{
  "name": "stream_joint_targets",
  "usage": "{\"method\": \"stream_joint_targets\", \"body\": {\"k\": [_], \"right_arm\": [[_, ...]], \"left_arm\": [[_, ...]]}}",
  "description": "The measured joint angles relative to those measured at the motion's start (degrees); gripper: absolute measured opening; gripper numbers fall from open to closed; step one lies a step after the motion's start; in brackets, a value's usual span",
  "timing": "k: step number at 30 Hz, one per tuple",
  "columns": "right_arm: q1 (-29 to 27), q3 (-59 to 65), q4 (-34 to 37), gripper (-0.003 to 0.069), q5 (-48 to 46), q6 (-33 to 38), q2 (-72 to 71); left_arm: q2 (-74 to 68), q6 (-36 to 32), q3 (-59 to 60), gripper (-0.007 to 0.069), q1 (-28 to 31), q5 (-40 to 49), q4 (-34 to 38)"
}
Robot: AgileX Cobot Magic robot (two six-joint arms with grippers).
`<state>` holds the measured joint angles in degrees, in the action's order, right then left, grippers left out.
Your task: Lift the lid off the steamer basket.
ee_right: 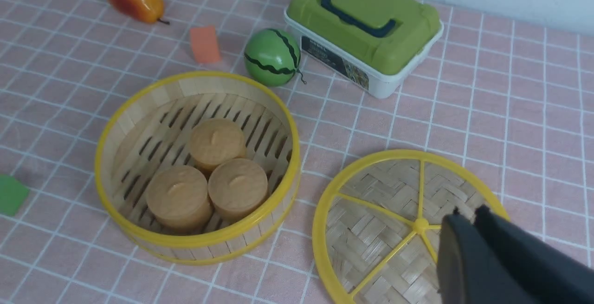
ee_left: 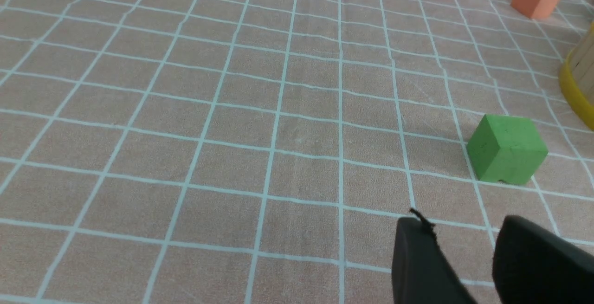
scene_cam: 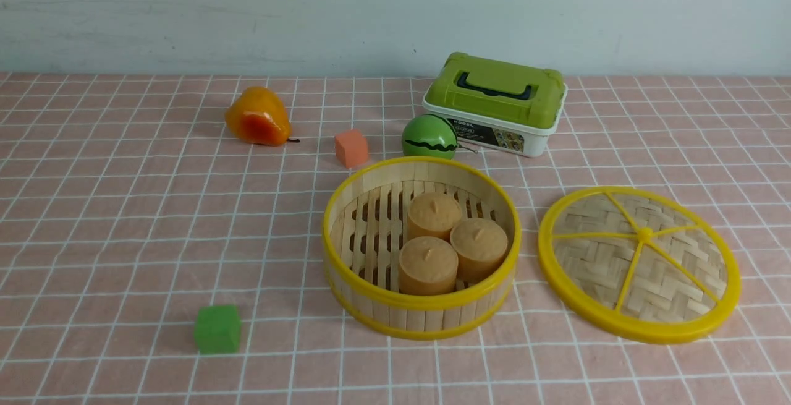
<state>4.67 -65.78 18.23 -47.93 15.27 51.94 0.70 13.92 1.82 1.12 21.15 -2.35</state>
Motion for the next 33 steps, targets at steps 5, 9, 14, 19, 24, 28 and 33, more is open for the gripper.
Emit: {"method": "stream_joint_targets", "body": {"k": [5, 9, 14, 19, 24, 28, 33], "right_arm": [[0.0, 8.8, 0.0, -0.0022, 2.9, 0.0, -11.5], [0.0, 11.6, -0.1, -0.0022, 3.0, 0.0, -15.9], [0.0, 12.4, -0.2, -0.002, -1.4, 0.0, -18.0], [0.0, 12.4, -0.2, -0.002, -5.8, 0.0, -18.1], [0.0, 12.4, -0.4, -0.0018, -8.6, 0.0, -18.1], [0.0, 12.5, -1.6, -0.0014, -9.1, 0.0, -18.1], [0.0, 18.2, -2.2, -0.0013, 0.5, 0.0, -20.1]], "left_arm": [[0.0, 0.0, 0.0, 0.0239, 0.0, 0.0, 0.0], [0.0, 0.0, 0.0, 0.0239, 0.0, 0.0, 0.0], [0.0, 0.0, 0.0, 0.0239, 0.0, 0.0, 0.0], [0.0, 0.0, 0.0, 0.0239, 0.0, 0.0, 0.0], [0.0, 0.0, 0.0, 0.0239, 0.0, 0.0, 0.0], [0.0, 0.0, 0.0, 0.0239, 0.0, 0.0, 0.0], [0.0, 0.0, 0.0, 0.0239, 0.0, 0.0, 0.0]]}}
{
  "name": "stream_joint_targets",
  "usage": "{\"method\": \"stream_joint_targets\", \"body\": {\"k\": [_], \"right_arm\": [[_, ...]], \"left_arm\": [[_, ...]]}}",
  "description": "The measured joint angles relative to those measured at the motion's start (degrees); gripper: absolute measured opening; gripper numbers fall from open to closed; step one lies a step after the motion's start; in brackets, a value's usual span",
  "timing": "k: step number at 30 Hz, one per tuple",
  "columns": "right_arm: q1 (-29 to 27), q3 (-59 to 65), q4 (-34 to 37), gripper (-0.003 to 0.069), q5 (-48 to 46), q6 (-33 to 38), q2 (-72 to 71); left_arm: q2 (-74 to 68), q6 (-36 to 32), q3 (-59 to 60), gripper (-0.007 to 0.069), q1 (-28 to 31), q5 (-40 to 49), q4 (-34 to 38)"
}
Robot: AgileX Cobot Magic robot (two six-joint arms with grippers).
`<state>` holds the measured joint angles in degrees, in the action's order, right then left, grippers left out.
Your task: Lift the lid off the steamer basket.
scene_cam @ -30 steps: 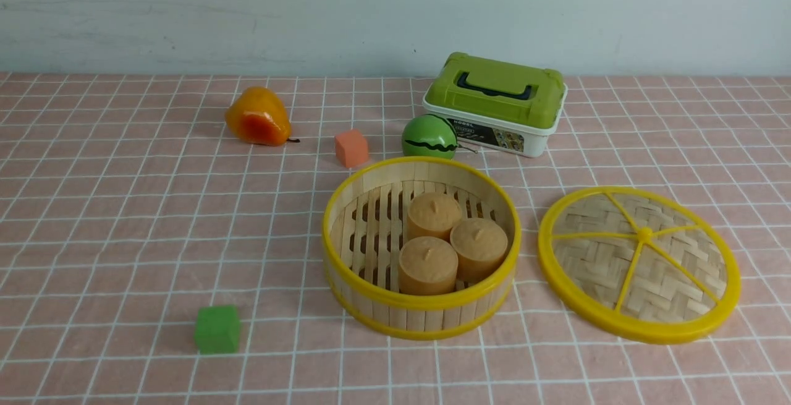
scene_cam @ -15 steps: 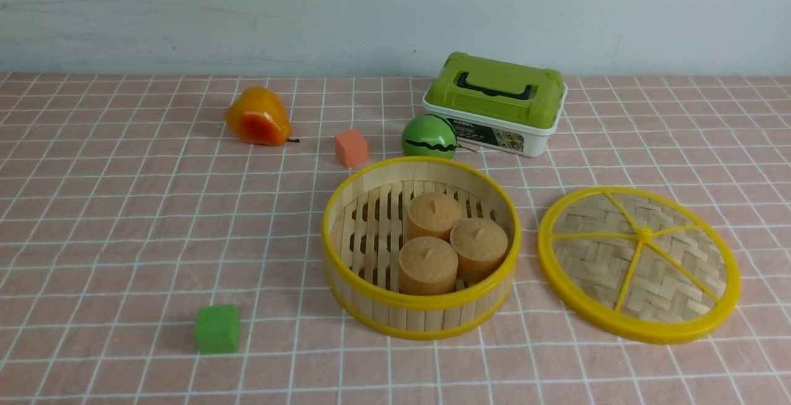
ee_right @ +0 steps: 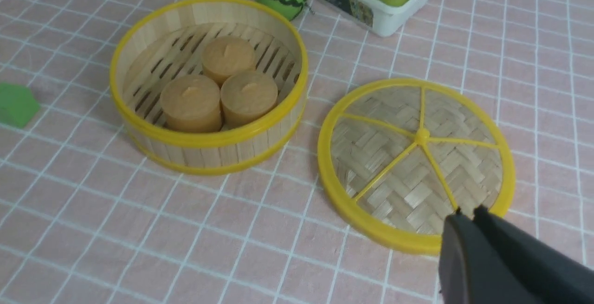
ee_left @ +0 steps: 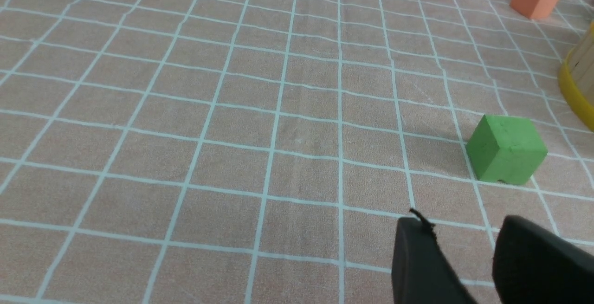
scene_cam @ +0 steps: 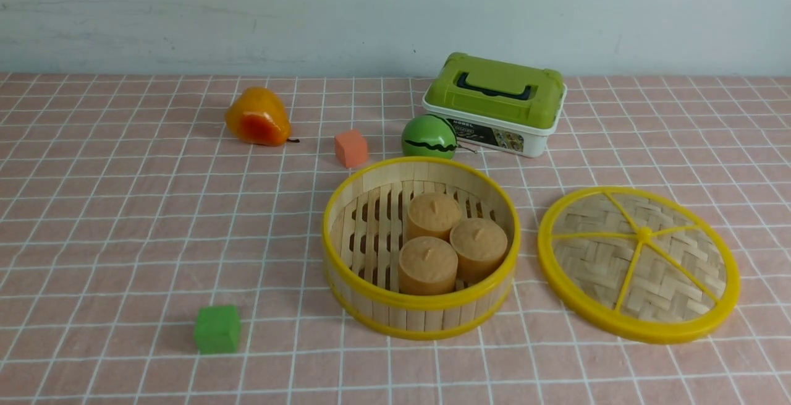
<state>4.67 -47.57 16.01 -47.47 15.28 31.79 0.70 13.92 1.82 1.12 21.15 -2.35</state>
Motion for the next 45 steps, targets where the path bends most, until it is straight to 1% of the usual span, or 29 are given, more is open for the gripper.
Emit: {"method": "stream_joint_targets", "body": {"k": [5, 7, 9, 10, 11, 13, 15, 16, 17, 19, 21, 23, 30, 45], "right_arm": [[0.0, 16.5, -3.0, -0.0013, 21.3, 0.0, -9.3], [0.0, 22.5, -4.9, -0.0012, 26.4, 0.0, -13.1], [-0.3, 31.6, -9.4, -0.0012, 33.1, -0.5, -19.1], [-0.4, 32.9, -9.7, -0.0012, 33.4, -0.7, -20.0], [-1.0, 36.8, -11.2, -0.0012, 34.7, -2.3, -22.8], [-1.9, 40.5, -12.2, -0.0012, 35.3, -6.0, -25.7], [-3.2, 45.2, -12.9, -0.001, 35.6, -12.1, -29.0], [-3.6, 46.6, -13.0, -0.001, 35.7, -14.1, -29.8], [-3.6, 46.9, -13.0, -0.001, 35.7, -14.6, -30.0], [-4.3, 48.9, -13.5, -0.001, 33.7, -19.2, -32.0], [-4.7, 49.1, -14.1, -0.001, 30.8, -21.2, -32.4], [-4.7, 49.1, -14.3, -0.001, 28.5, -22.0, -32.4], [-4.7, 48.6, -14.3, -0.001, 25.5, -22.3, -32.4], [-4.7, 48.6, -14.3, -0.0018, 25.2, -22.3, -32.4]], "left_arm": [[0.0, 0.0, 0.0, 0.0239, 0.0, 0.0, 0.0], [0.0, 0.0, 0.0, 0.0239, 0.0, 0.0, 0.0], [0.0, 0.0, 0.0, 0.0239, 0.0, 0.0, 0.0], [0.0, 0.0, 0.0, 0.0239, 0.0, 0.0, 0.0], [0.0, 0.0, 0.0, 0.0239, 0.0, 0.0, 0.0], [0.0, 0.0, 0.0, 0.0239, 0.0, 0.0, 0.0], [0.0, 0.0, 0.0, 0.0239, 0.0, 0.0, 0.0], [0.0, 0.0, 0.0, 0.0239, 0.0, 0.0, 0.0], [0.0, 0.0, 0.0, 0.0239, 0.0, 0.0, 0.0], [0.0, 0.0, 0.0, 0.0239, 0.0, 0.0, 0.0], [0.0, 0.0, 0.0, 0.0239, 0.0, 0.0, 0.0], [0.0, 0.0, 0.0, 0.0239, 0.0, 0.0, 0.0], [0.0, 0.0, 0.0, 0.0239, 0.0, 0.0, 0.0], [0.0, 0.0, 0.0, 0.0239, 0.0, 0.0, 0.0]]}}
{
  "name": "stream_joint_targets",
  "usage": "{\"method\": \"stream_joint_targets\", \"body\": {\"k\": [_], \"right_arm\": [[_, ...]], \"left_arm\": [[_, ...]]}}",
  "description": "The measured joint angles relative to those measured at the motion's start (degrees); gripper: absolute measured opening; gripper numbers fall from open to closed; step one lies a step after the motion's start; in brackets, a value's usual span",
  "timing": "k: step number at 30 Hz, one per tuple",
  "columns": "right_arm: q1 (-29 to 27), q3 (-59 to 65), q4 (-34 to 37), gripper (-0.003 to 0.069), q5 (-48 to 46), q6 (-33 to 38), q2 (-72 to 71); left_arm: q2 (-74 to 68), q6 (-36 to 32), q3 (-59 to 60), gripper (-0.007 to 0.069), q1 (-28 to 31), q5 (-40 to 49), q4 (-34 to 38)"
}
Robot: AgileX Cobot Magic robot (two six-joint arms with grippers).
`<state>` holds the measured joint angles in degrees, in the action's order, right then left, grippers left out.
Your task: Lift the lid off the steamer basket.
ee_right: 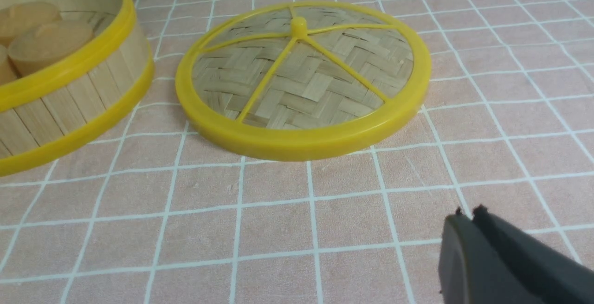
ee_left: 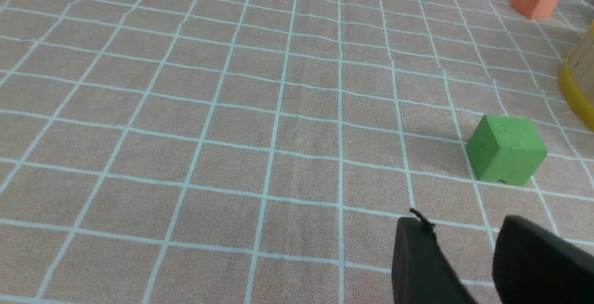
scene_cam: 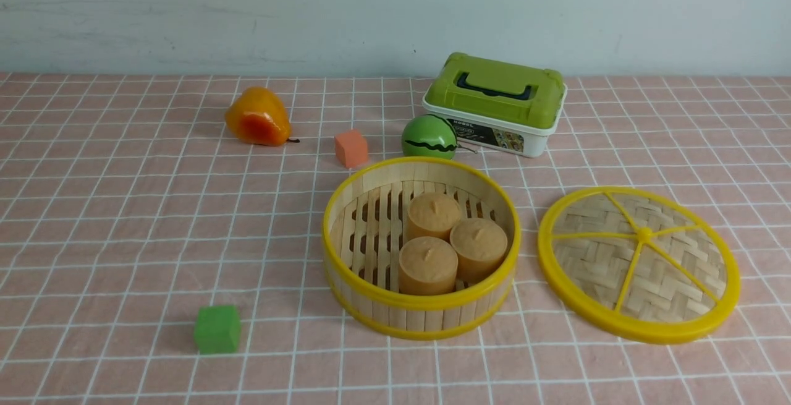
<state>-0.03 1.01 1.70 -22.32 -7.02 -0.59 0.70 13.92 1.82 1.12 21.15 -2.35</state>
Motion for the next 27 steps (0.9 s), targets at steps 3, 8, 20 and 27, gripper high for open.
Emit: {"method": "stream_joint_targets", "body": {"k": [3, 8, 20, 27], "right_arm": [[0.0, 0.0, 0.0, -0.0015, 0.0, 0.0, 0.0], [0.0, 0.0, 0.0, -0.0008, 0.0, 0.0, 0.0], [0.0, 0.0, 0.0, 0.0008, 0.0, 0.0, 0.0], [0.0, 0.0, 0.0, 0.0017, 0.0, 0.0, 0.0]], "left_arm": [[0.0, 0.0, 0.0, 0.0239, 0.0, 0.0, 0.0], [0.0, 0.0, 0.0, 0.0239, 0.0, 0.0, 0.0], [0.0, 0.0, 0.0, 0.0239, 0.0, 0.0, 0.0], [0.0, 0.0, 0.0, 0.0239, 0.0, 0.0, 0.0]]}}
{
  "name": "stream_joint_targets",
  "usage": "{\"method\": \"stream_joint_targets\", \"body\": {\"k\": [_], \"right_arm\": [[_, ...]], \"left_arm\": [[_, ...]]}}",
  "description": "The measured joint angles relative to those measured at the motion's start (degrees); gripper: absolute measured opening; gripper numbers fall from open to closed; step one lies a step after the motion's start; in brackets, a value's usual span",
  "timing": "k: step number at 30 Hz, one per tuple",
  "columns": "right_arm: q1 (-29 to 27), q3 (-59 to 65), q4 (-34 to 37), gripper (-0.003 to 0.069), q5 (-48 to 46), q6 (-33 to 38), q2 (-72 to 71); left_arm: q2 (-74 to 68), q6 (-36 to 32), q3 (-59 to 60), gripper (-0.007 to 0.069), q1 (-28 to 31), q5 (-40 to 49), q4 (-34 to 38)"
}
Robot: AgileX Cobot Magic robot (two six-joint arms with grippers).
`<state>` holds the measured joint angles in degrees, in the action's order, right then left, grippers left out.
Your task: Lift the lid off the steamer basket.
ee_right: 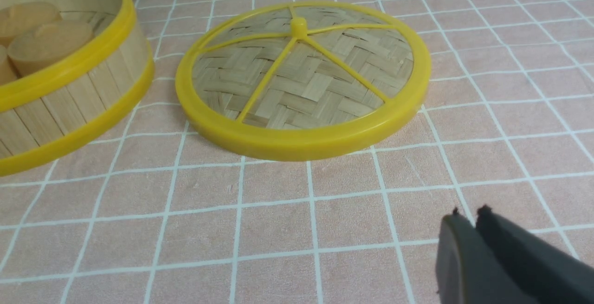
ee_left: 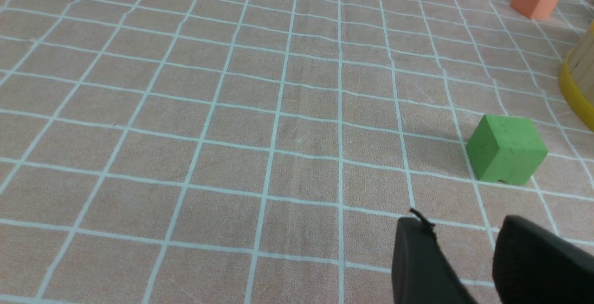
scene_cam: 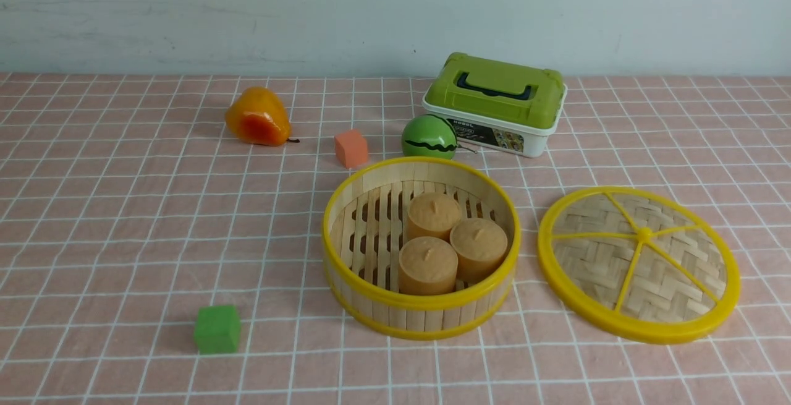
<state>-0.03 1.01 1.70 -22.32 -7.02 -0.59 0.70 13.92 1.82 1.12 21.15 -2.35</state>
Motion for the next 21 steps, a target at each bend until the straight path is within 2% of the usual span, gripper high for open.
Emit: {"method": "stream_joint_targets", "body": {"k": [21], "right_arm": [[0.0, 0.0, 0.0, 0.0043, 0.0, -0.1, 0.0]], "left_arm": [[0.0, 0.0, 0.0, 0.0239, 0.0, 0.0, 0.0]]}}
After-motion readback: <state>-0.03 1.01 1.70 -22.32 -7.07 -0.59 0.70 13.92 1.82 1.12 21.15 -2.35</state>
